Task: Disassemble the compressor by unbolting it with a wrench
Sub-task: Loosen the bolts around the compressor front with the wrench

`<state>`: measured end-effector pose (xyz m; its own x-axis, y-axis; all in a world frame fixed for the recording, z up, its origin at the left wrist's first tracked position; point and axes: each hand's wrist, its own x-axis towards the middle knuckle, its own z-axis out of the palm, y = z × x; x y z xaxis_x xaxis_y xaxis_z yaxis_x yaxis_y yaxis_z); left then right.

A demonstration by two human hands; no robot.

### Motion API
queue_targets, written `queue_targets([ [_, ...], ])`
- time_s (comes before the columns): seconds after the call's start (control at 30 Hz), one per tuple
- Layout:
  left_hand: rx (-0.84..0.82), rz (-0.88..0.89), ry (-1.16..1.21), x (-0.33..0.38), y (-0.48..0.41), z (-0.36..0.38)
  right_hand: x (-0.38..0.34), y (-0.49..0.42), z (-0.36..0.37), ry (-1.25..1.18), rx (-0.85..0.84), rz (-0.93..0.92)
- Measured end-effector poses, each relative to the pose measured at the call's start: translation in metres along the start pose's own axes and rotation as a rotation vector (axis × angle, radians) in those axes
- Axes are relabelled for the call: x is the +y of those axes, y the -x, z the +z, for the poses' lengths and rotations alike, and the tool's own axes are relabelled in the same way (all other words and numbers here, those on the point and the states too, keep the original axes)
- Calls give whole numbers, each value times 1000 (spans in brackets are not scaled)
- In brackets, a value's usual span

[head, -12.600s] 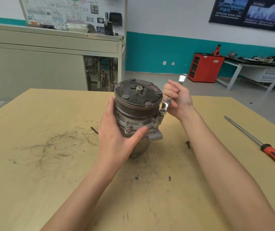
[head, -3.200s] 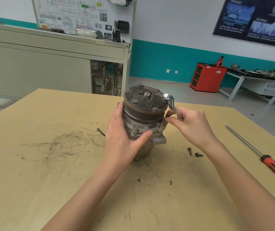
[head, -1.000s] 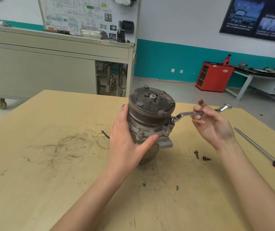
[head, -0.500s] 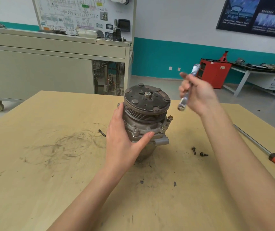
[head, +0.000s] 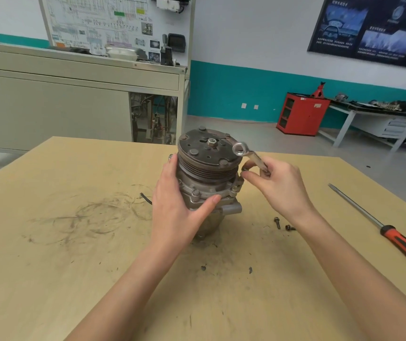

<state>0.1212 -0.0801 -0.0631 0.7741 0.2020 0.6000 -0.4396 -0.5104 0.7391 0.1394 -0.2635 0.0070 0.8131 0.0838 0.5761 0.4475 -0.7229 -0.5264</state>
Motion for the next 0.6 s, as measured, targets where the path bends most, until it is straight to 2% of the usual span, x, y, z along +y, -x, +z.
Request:
queue_targets([
  [0.1,-5,-7,-7,-1,0,0,3,-9,-14,-95,91,-5],
  [0.17,-9,-12,-3,-2,0,0,20,-17,-27,-97,110,93],
  [0.23,-10,-12,0,-1,0,0,48,-23,-37,-5,-5,257],
  [0.37,-6,-5,22,1,0,0,103,-13,-32,227,-425,569],
  [0.43,-4,-7,32,1,0,0,121,-6,-26,277,-496,630],
  [0.6,-7,-10,31,1,0,1,140,0,-16,346,-519,660],
])
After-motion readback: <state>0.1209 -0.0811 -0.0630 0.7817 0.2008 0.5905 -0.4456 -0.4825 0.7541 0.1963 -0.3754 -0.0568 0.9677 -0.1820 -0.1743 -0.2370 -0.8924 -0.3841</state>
